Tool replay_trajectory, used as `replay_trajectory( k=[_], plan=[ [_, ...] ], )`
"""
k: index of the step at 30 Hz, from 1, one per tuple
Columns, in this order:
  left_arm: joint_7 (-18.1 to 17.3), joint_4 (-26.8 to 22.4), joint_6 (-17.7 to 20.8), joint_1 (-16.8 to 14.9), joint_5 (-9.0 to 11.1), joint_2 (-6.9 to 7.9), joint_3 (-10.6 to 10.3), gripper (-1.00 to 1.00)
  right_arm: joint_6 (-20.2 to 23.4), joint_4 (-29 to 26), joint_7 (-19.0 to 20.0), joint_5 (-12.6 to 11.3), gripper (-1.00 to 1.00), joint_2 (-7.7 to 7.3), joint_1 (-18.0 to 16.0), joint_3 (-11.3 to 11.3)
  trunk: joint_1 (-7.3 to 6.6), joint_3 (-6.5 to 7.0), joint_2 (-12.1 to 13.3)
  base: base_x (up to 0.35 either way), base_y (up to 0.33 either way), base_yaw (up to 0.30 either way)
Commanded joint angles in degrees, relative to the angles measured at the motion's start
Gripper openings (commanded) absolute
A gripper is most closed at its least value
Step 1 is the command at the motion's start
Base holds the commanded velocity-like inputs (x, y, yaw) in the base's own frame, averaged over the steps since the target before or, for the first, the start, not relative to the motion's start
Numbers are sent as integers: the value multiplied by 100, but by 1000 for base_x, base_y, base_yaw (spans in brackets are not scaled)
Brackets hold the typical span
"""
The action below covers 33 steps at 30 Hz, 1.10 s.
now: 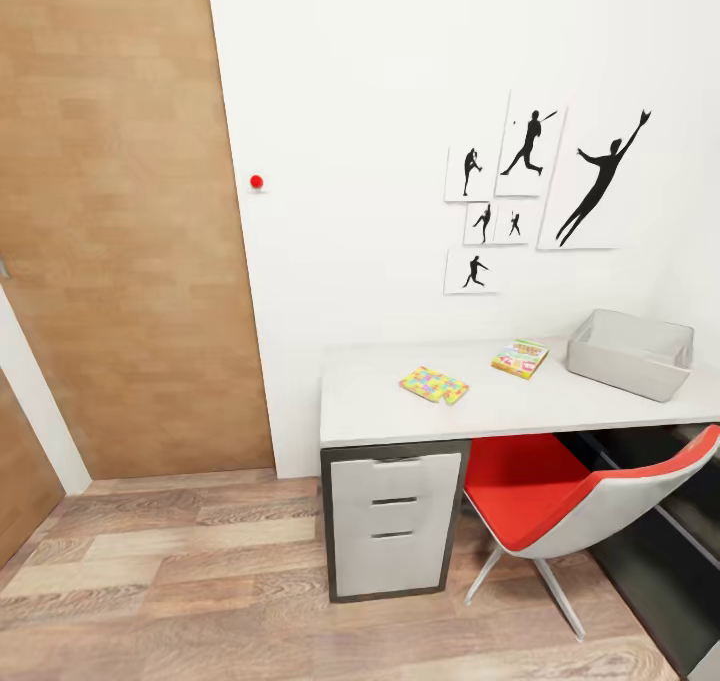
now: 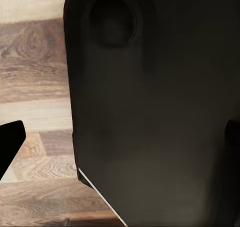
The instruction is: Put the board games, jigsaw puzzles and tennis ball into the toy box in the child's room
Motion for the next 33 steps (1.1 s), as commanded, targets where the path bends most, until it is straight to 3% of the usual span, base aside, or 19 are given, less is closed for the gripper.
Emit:
replay_trajectory(
  k=[1, 7, 9, 16, 21, 30, 33],
  plan=[
    [33, -33, -33, -34, -33, 33, 33, 100, -33, -33, -33, 33, 100, 3, -34, -33, 0, -3, -1, 0, 0, 0],
    [171, -76, -226, -232, -226, 226, 230, 100, -226, -104, -75, 139, 100, 58, -189, -222, 0, -3, -1, 0, 0, 0],
    [106, -80, -254, -209, -290, 160, 294, 100, -202, -106, -34, 74, 100, 89, -123, -287, 0, -3, -1, 0, 0, 0],
    [7, -87, -92, -66, -64, -61, 61, 100, 6, -116, 11, -21, 100, 173, -1, -59, 0, -3, -1, 0, 0, 0],
    [-4, -88, -77, -52, 84, -79, -26, 100, 26, -117, 15, -53, 100, 183, 11, 23, 0, -3, -1, 0, 0, 0],
    [-8, -88, -71, -46, 101, -85, -72, 100, 39, -116, 20, -81, 100, 187, 16, 26, 0, -3, -1, 0, 0, 0],
    [-8, -88, -68, -45, 99, -83, -79, 100, 41, -115, 21, -89, 100, 190, 16, 26, -66, 51, 119, 0, 0, 0]
  ],
)
